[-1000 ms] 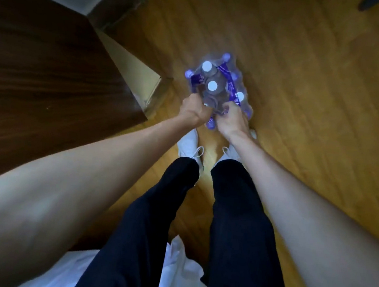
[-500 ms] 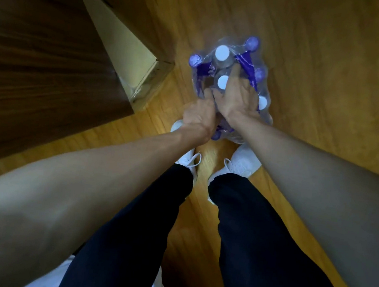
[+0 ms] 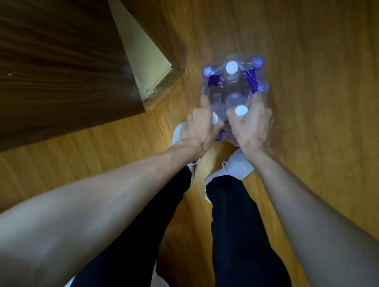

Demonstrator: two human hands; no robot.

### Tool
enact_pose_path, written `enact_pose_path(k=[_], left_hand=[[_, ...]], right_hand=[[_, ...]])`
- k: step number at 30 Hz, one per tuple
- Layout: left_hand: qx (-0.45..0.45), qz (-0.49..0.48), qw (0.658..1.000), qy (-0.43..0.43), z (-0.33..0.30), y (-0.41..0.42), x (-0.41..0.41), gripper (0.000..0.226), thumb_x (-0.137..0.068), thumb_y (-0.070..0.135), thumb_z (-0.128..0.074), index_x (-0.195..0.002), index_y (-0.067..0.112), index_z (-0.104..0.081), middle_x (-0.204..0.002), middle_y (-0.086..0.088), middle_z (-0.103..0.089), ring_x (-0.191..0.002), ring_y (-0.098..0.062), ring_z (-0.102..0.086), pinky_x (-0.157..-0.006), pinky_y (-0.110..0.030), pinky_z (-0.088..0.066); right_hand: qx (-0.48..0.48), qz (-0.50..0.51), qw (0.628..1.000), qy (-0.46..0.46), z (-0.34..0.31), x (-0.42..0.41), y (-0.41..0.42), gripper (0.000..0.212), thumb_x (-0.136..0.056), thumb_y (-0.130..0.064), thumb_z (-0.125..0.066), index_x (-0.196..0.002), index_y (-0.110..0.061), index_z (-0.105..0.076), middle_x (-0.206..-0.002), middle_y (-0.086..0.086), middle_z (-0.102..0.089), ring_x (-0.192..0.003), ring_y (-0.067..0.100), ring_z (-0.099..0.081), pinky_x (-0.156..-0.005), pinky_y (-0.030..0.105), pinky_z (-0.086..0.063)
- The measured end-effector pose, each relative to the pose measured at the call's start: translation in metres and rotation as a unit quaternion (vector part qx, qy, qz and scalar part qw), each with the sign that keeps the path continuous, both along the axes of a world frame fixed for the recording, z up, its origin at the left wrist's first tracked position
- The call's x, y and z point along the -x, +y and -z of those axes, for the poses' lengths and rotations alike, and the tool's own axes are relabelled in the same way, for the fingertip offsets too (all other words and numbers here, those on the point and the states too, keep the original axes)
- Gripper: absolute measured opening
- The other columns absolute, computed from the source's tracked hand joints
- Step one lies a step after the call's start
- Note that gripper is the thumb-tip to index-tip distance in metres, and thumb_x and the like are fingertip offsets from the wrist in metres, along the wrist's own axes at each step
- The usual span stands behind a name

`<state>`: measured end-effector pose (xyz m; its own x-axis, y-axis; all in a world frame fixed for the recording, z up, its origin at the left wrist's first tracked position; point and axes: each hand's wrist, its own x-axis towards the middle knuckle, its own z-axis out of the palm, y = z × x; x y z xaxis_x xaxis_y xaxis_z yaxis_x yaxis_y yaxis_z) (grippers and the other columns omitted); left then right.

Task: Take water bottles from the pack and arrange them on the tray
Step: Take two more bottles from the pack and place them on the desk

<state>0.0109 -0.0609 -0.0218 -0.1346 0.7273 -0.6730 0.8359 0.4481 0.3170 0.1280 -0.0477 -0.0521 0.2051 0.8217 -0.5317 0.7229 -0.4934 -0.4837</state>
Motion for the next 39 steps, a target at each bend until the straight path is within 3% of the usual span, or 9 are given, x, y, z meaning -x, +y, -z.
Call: enact_pose_path(k=[3,8,12,16,22,26,30,35,39], left_hand=[[-0.008,-0.077,0.996,-0.032,-0.056,-0.003,-0.004,0.033,-0.093,0.023,-0.058,-0.114,0.010,-0.037,-0.093,-0.012,-0.064,-0.086,-0.037,-0.061,-0.066,-0.037,-0.044],[-0.025,-0.148,0.987,-0.064,-0.159,-0.013,-0.008,0.024,-0.096,0.025,-0.056,-0.104,0.014,-0.036,-0.075,0.006,-0.050,-0.061,-0.010,-0.046,-0.051,-0.027,-0.029],[-0.068,-0.137,0.987,-0.053,-0.271,-0.020,-0.015,0.029,-0.091,0.029,-0.059,-0.100,0.013,-0.036,-0.079,-0.002,-0.056,-0.065,-0.022,-0.050,-0.054,-0.036,-0.041],[-0.097,-0.124,0.987,-0.040,-0.401,-0.031,-0.021,0.031,-0.088,0.033,-0.059,-0.097,0.016,-0.036,-0.082,-0.005,-0.058,-0.073,-0.031,-0.056,-0.063,-0.046,-0.051],[-0.184,-0.131,0.972,-0.058,-0.554,-0.060,-0.012,0.029,-0.087,0.033,-0.063,-0.094,0.017,-0.040,-0.074,-0.002,-0.058,-0.058,-0.018,-0.050,-0.048,-0.026,-0.036],[-0.252,-0.145,0.956,-0.043,-0.620,-0.081,0.004,0.027,-0.086,0.033,-0.063,-0.093,0.016,-0.043,-0.072,-0.002,-0.059,-0.060,-0.020,-0.059,-0.050,-0.030,-0.048],[-0.314,-0.175,0.933,-0.022,-0.668,-0.098,0.034,0.026,-0.087,0.034,-0.062,-0.095,0.017,-0.043,-0.073,0.000,-0.059,-0.060,-0.018,-0.059,-0.052,-0.031,-0.050],[-0.362,-0.242,0.900,-0.021,-0.727,-0.122,0.089,0.030,-0.082,0.030,-0.066,-0.092,0.010,-0.046,-0.076,-0.009,-0.060,-0.070,-0.035,-0.055,-0.058,-0.034,-0.037],[-0.404,-0.290,0.868,-0.011,-0.769,-0.147,0.145,0.034,-0.081,0.030,-0.068,-0.091,0.008,-0.046,-0.082,-0.012,-0.063,-0.077,-0.040,-0.056,-0.061,-0.038,-0.039]], right_hand=[[-0.016,0.054,0.998,0.015,-0.060,-0.009,-0.008,0.030,-0.077,-0.029,-0.068,-0.093,-0.009,-0.053,-0.083,0.010,-0.065,-0.086,0.037,-0.061,-0.069,0.036,-0.034],[-0.056,0.079,0.994,0.049,-0.175,-0.019,-0.009,0.029,-0.070,-0.023,-0.072,-0.079,-0.014,-0.046,-0.067,0.001,-0.054,-0.074,0.037,-0.057,-0.067,0.038,-0.042],[-0.049,0.074,0.995,0.050,-0.289,-0.025,-0.020,0.030,-0.069,-0.024,-0.073,-0.082,-0.010,-0.050,-0.066,-0.001,-0.054,-0.070,0.030,-0.048,-0.063,0.035,-0.039],[-0.073,0.043,0.994,0.070,-0.416,-0.028,-0.039,0.032,-0.068,-0.028,-0.074,-0.079,-0.012,-0.049,-0.063,-0.001,-0.056,-0.070,0.033,-0.056,-0.064,0.039,-0.045],[-0.136,-0.004,0.987,0.085,-0.583,-0.021,-0.066,0.034,-0.067,-0.033,-0.078,-0.081,-0.013,-0.054,-0.069,-0.003,-0.059,-0.071,0.026,-0.061,-0.065,0.038,-0.049],[-0.180,-0.055,0.979,0.079,-0.652,-0.009,-0.081,0.036,-0.069,-0.041,-0.079,-0.085,-0.017,-0.057,-0.074,-0.009,-0.057,-0.067,0.015,-0.060,-0.059,0.030,-0.053],[-0.217,-0.110,0.967,0.073,-0.704,0.018,-0.087,0.034,-0.074,-0.045,-0.078,-0.085,-0.019,-0.058,-0.075,-0.009,-0.056,-0.059,0.003,-0.051,-0.049,0.011,-0.030],[-0.243,-0.159,0.954,0.075,-0.763,0.073,-0.093,0.032,-0.070,-0.043,-0.077,-0.080,-0.018,-0.061,-0.068,-0.013,-0.053,-0.062,0.008,-0.053,-0.049,0.015,-0.033],[-0.271,-0.195,0.938,0.098,-0.802,0.134,-0.101,0.032,-0.064,-0.041,-0.075,-0.078,-0.015,-0.066,-0.071,-0.005,-0.064,-0.068,0.017,-0.059,-0.051,0.022,-0.039]])
